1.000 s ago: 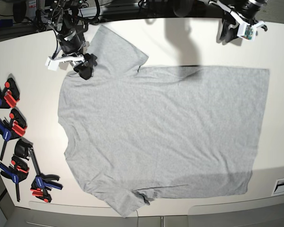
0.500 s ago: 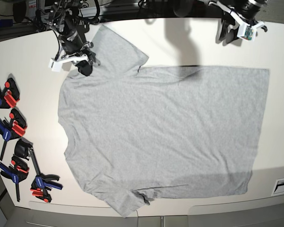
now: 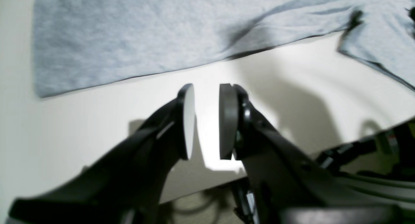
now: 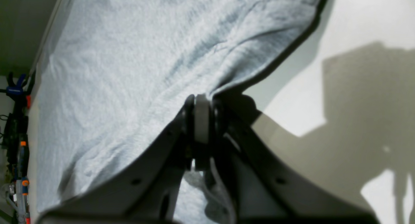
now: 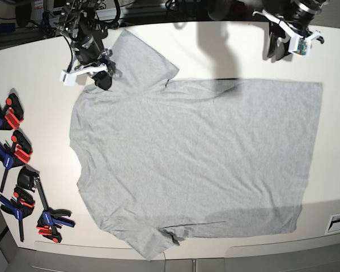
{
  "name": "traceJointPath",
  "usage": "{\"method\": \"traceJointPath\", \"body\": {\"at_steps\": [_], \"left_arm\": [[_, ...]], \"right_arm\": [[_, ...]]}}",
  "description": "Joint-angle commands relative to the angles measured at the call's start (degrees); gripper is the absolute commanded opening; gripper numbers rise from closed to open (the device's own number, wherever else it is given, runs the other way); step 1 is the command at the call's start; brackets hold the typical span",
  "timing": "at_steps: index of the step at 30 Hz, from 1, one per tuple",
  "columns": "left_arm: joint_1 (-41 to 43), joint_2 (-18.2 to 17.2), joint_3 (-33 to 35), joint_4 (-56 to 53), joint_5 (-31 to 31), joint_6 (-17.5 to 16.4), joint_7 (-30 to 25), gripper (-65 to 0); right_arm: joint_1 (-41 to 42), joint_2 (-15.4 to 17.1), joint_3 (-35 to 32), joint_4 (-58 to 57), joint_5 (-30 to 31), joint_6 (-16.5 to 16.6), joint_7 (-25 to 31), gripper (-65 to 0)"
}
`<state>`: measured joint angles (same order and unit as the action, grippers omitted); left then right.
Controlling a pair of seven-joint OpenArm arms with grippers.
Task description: Fold the T-shirt properly
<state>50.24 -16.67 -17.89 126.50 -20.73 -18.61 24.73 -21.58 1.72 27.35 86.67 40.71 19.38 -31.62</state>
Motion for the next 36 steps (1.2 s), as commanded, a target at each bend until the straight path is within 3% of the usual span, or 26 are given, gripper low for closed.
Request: {"method": "traceJointPath", "body": {"at_steps": [1,12,20,25,31,36], "left_arm": [[-0.42,-0.35,-1.22,0.94,-0.90,0.07,-0.24,-53.3],[-4.42,-0.35,-15.28,-0.68,-11.23,1.29,2.91,-53.3],[-13.22,-1.11,-19.65,-18.69,-19.37,1.01,7.26,-51.9],[-20.50,-5.57,-19.65,-30.56,-20.79,1.09,8.13,-39.8],[-32.04,-11.93,-19.65,-47.41,-28.57,0.98,14.10,-39.8],[-41.97,-16.09,-19.63,-62.53,-38.05,-5.35,21.62,-39.8]], "right_arm": [[-0.07,0.02,0.00,0.20,1.03,0.13,-0.79,-65.0],[-0.04,0.02,0.00,0.20,1.31,0.15,-0.81,-65.0],[-0.04,0.02,0.00,0.20,1.29,0.15,-0.83,-65.0],[-0.07,0.02,0.00,0.20,1.29,0.15,-1.31,-65.0],[-0.04,0.02,0.00,0.20,1.31,0.15,-1.46,-65.0],[-0.02,0.00,0.00,0.20,1.33,0.15,-1.46,-65.0]]}}
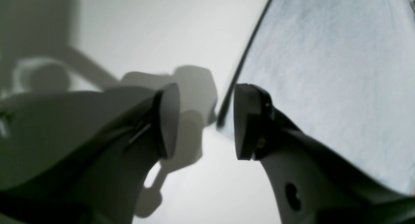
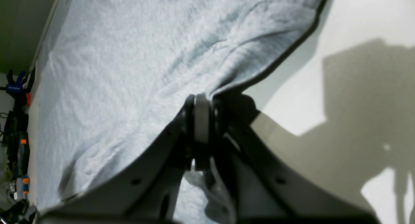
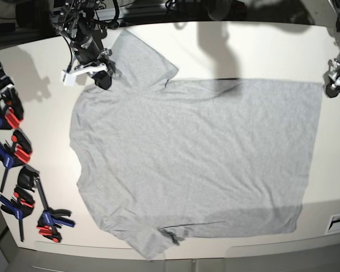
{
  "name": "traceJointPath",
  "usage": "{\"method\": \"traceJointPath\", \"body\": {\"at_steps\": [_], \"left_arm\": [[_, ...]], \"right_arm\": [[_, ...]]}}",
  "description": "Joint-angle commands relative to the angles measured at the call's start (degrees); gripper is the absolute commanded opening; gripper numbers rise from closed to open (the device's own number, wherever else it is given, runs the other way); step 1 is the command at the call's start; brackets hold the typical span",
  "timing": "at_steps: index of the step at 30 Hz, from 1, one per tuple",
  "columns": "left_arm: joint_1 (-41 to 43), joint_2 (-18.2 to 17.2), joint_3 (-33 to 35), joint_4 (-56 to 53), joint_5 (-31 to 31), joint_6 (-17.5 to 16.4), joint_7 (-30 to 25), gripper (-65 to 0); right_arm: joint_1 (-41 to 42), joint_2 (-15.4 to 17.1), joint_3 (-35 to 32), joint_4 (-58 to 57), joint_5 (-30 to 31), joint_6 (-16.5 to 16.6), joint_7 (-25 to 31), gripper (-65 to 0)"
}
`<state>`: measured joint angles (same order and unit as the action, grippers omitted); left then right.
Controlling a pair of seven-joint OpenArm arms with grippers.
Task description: Fold the T-shirt properly
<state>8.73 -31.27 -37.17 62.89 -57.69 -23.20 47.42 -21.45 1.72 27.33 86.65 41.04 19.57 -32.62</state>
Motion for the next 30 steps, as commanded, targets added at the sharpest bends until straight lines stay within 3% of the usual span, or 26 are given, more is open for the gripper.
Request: {"method": "traceJointPath", "body": {"at_steps": [1,6,10,20,30], "left_arm": [[-1.95,-2.23,-0.33,-1.57,-2.60,-1.53,0.00,-39.8],[-6.60,-4.83,-0.28,-11.98,-6.93,-3.67,2.82,-39.8],[-7.87,-4.76,0.00,-16.02,-6.93,-4.48,4.22,-39.8],[-7.93,-4.79,11.17,-16.81,-6.86,-4.50,6.88,-39.8],[-7.58,-4.79,12.07,-16.81,-4.02,-7.34,14.78,-39.8]], "right_arm": [[-0.15,0.02,0.02,0.22,0.98,-0.04,-0.46,-65.0],[-0.15,0.00,0.02,0.22,0.98,-0.04,-0.46,-65.0],[-0.15,0.00,0.02,0.22,1.14,-0.04,-0.48,-65.0],[-0.17,0.00,0.02,0.22,1.14,-0.04,-0.50,-65.0],[-0.15,0.00,0.02,0.22,1.16,-0.04,-0.85,-65.0]]}}
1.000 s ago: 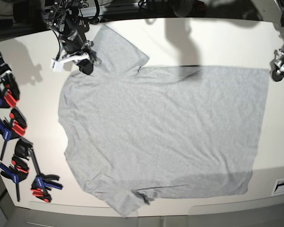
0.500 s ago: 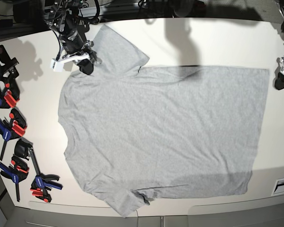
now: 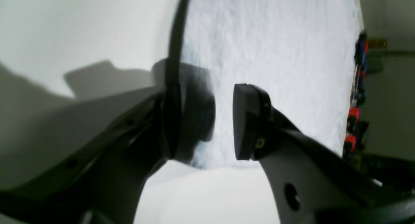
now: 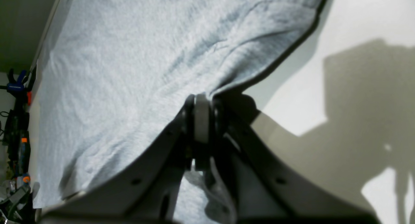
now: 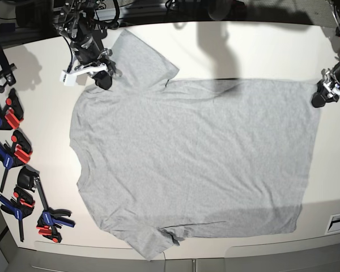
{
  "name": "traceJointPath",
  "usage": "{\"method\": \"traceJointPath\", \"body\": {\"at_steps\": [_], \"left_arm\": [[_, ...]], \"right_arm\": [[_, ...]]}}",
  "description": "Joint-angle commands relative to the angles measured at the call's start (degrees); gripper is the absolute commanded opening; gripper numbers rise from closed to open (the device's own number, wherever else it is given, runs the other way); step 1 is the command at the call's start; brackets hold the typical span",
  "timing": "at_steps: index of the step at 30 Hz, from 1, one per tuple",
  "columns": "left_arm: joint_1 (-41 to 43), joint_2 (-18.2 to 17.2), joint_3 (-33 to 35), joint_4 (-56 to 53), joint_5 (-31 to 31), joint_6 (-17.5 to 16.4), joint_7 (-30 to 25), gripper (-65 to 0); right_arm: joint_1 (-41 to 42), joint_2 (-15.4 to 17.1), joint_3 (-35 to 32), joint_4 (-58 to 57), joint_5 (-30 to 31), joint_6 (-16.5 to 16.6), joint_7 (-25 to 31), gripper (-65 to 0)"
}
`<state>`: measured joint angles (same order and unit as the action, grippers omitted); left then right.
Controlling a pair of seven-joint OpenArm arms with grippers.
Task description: Fold the T-shirt properly
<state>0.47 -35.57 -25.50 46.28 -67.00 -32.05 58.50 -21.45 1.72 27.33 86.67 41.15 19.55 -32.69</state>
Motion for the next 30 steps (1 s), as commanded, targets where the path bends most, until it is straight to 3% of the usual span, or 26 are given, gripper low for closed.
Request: {"method": "traceJointPath", "body": {"at_steps": [1,7,8,10,11,17,22,26,30], "left_arm": [[0.68,-0.50,0.39,-0.20,6.49,1.51,3.72,-39.8],[0.66,-0.50,0.39,-0.20,8.44,1.51,3.61,-41.4],[0.66,-0.52,0.39,-0.20,8.44,1.14,3.58,-45.5],[0.66,-0.52,0.39,-0.20,8.41,-1.16,3.58,-61.6],[0.66,-0.50,0.39,-0.20,8.41,-1.75,3.37,-65.0],[0.83,-0.68,0.37,-0.20,7.91,-2.08,1.25,-65.0],[3.30,-2.03,0.37,-0.13,0.57,-2.14,1.05,-65.0],[6.47,-2.58,0.37,-0.07,-2.67,-5.35,1.73,-65.0],[9.22,-2.56,0.33,-0.02,-5.20,-5.57,1.92,-65.0]], "right_arm": [[-0.17,0.02,0.02,0.20,1.05,-0.02,-0.79,-65.0],[-0.15,0.02,0.02,0.20,1.05,-0.02,-0.79,-65.0],[-0.17,0.02,0.02,0.20,1.05,-0.02,-0.79,-65.0],[-0.17,0.02,0.02,0.20,1.05,-0.02,-0.81,-65.0],[-0.17,0.02,0.02,0.20,1.05,-0.02,-0.81,-65.0],[-0.50,0.02,0.04,1.01,0.96,0.02,-2.84,-65.0],[-3.91,0.04,0.15,5.68,-0.70,0.00,-3.28,-65.0],[-8.20,0.02,0.33,10.91,-0.72,0.02,-3.39,-65.0],[-12.87,0.00,1.07,15.04,-0.72,0.00,-3.41,-65.0]]}}
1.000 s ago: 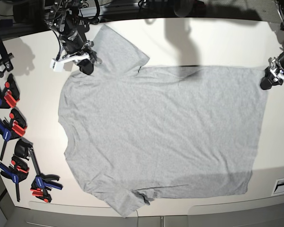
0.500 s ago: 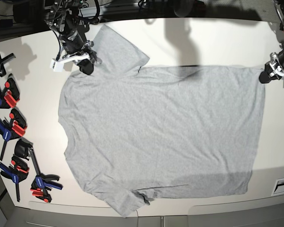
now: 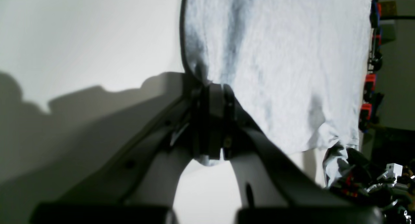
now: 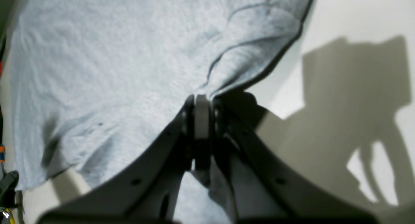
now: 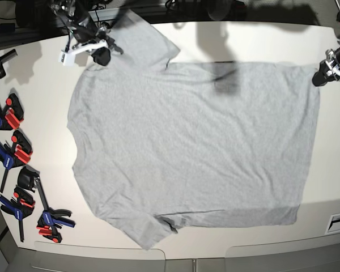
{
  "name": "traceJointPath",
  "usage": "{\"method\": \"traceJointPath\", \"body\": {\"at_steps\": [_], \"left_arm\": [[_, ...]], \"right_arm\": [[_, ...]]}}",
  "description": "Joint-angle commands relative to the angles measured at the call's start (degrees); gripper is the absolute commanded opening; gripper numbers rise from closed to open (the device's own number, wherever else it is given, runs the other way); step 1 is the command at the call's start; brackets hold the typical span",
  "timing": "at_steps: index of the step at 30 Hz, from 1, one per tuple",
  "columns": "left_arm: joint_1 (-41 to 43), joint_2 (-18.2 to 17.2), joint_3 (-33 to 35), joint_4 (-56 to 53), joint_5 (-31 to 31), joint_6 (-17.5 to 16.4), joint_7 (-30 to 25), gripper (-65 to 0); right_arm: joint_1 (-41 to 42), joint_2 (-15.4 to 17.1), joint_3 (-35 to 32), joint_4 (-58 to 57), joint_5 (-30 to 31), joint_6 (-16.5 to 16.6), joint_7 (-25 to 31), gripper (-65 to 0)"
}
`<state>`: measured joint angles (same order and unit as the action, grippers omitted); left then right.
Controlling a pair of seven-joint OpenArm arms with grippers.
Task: Fold the T-shirt properly
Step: 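Pull the shirt by both shoulders to straighten it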
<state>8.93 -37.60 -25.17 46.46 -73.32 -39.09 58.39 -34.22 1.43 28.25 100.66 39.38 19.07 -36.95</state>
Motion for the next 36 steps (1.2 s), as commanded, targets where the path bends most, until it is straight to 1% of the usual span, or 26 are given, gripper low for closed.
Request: {"method": "traceJointPath", "body": {"at_steps": [1,2,3,9,12,15,19,23,27,31,33,36], "left_arm": [[1.42,-0.52,-0.26,-0.15,0.59,0.61,2.45,-65.0],[1.99,-0.46,-0.81,0.09,-0.02,-0.50,2.93,-65.0],[2.75,-0.42,-1.70,0.44,-0.90,-0.91,3.39,-65.0],[9.75,-0.33,-10.43,5.75,-3.91,-0.91,4.94,-65.0],[14.05,-0.02,-13.55,9.51,-4.98,-0.91,5.05,-65.0],[16.90,0.83,-15.02,13.16,-4.96,-0.91,5.05,-65.0],[19.67,1.46,-15.04,17.42,-4.81,-0.91,5.05,-65.0],[21.44,2.03,-15.54,20.33,-4.72,-0.91,4.90,-65.0],[20.81,2.36,-15.72,20.94,-4.63,-0.91,3.67,-65.0],[18.05,2.95,-15.61,20.92,-4.07,-0.91,3.06,-65.0],[15.74,3.87,-15.58,20.92,-3.30,-0.91,3.06,-65.0],[11.82,5.25,-14.51,20.92,0.70,-0.91,2.62,-65.0]], "right_arm": [[-1.25,0.28,0.63,1.90,1.07,0.48,0.85,-65.0],[-2.34,0.28,1.16,2.75,1.09,0.48,0.85,-65.0],[-3.37,0.28,1.75,3.54,1.09,0.48,0.85,-65.0],[-8.15,0.28,5.27,7.67,1.33,0.50,0.33,-65.0],[-10.34,0.28,6.01,9.64,1.33,0.52,0.00,-65.0],[-12.44,0.13,6.03,11.96,1.33,0.52,-0.17,-65.0],[-14.73,-0.26,6.03,15.43,1.31,0.52,-1.16,-65.0],[-16.44,-1.29,6.16,18.27,1.31,0.55,-1.27,-65.0],[-14.62,-1.42,6.27,18.36,1.31,0.63,0.52,-65.0],[-9.11,-1.42,5.46,17.68,0.98,0.68,0.52,-65.0],[-5.88,-1.42,3.76,16.65,-1.68,0.66,0.52,-65.0],[-1.73,-1.42,0.63,15.15,-5.68,0.63,0.87,-65.0]]}}
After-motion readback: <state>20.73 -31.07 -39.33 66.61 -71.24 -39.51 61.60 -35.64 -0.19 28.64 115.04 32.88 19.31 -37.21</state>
